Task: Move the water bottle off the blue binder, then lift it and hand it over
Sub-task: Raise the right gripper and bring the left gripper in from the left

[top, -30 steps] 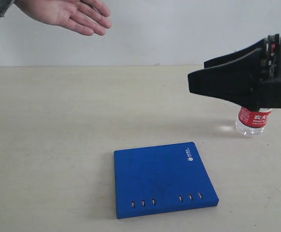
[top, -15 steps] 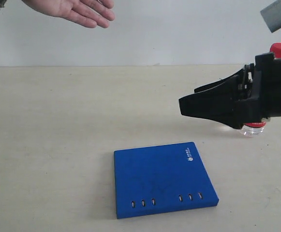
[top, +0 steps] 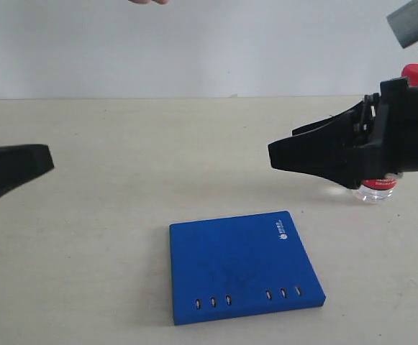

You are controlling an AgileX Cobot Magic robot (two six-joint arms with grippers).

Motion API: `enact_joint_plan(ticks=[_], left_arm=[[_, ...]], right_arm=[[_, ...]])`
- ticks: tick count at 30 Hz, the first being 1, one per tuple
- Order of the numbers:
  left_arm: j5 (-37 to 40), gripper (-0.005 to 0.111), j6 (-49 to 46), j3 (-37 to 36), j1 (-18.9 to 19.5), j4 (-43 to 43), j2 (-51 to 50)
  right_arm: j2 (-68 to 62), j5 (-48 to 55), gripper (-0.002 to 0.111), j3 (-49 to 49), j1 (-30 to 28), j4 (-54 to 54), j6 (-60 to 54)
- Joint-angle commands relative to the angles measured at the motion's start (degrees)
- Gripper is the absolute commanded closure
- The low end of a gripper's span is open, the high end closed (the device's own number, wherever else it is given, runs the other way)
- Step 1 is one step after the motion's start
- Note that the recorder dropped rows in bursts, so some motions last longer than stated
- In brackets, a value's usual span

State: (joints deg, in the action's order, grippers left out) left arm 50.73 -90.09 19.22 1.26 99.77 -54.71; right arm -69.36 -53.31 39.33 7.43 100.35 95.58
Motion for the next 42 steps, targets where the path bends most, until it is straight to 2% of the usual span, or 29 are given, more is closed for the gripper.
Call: enact_joint_plan(ticks=[1, 4, 8, 12, 14, 17, 19, 23, 25, 42], left_arm=[[-3.47, 0.102, -0.68, 0.22, -5.06, -0.36, -9.44], [-13.42, 0.102, -4.49, 0.49, -12.94, 0.17, -13.68], [-29.44, 0.102, -4.91, 1.57, -22.29, 0.17, -14.66], [-44.44, 0.102, -3.84, 4.02, -27.22, 0.17, -14.14], [-48.92, 0.102, -3.74, 5.76, -27.86, 0.17, -13.99], [-51.05, 0.102, -4.95, 8.96, -27.86, 0.17, -13.99], [-50.73, 0.102, -8.01, 10.84, -27.86, 0.11, -13.99], [-47.35, 0.102, -16.49, 12.93, -27.86, -7.61, -13.99], [-47.64, 0.102, -18.13, 13.03, -27.86, -8.00, -13.99], [-49.28, 0.102, -16.67, 13.03, -27.86, -7.75, -13.99]], right_arm=[[0.15, 0.41, 0.053, -0.01, 0.06, -0.41, -0.17], [0.15, -0.20, 0.053, -0.01, 0.06, -0.41, -0.17], [0.15, -0.21, 0.053, -0.01, 0.06, -0.41, -0.85], [0.15, -0.21, 0.053, -0.01, 0.06, -0.41, -1.10], [0.15, -0.21, 0.053, -0.01, 0.06, -0.41, -1.23], [0.15, -0.21, 0.053, -0.01, 0.06, -0.41, -1.23], [0.15, -0.21, 0.053, -0.01, 0.06, -0.41, -1.23], [0.15, -0.09, 0.053, -0.01, 0.06, -0.41, -1.60], [0.15, -0.09, 0.053, -0.01, 0.06, -0.41, -1.60], [0.15, -0.43, 0.053, -0.01, 0.06, -0.41, -1.57]])
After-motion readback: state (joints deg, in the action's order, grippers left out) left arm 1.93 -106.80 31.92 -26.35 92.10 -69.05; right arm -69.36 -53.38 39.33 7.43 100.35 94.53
